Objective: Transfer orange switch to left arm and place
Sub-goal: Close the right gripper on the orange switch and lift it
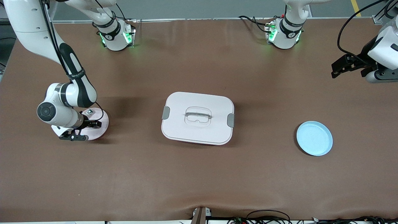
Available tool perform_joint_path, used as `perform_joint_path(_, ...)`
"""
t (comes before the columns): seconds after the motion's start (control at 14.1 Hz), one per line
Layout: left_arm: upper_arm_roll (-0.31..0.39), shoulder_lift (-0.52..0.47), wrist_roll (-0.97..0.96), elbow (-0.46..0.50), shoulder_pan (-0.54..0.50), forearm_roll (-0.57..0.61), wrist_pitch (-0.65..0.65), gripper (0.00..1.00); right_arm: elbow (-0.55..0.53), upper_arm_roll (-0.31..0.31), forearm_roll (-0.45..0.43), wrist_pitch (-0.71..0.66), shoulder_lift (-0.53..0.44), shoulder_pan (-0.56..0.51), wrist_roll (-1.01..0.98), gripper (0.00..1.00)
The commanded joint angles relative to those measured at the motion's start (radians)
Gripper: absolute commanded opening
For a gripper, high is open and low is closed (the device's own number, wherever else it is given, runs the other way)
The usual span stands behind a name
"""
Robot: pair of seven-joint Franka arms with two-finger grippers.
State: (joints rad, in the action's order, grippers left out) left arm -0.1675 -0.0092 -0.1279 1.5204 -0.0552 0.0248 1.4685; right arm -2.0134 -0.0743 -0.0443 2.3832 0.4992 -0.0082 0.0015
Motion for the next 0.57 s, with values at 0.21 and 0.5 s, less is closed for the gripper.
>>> perform_joint_path(0.21, -0.003, -0.002, 0.008, -0.009, -0.005, 0.004, -0.008, 1.00, 0.135, 0.015, -0.016, -0.333, -0.116, 0.005, -0.015, 0.28)
perform_joint_path(0.5, -0.004, -0.002, 0.008, -0.009, -0.005, 0.003, -0.007, 1.00, 0.292, 0.015, 0.000, -0.612, -0.145, 0.060, 0.044, 0.26)
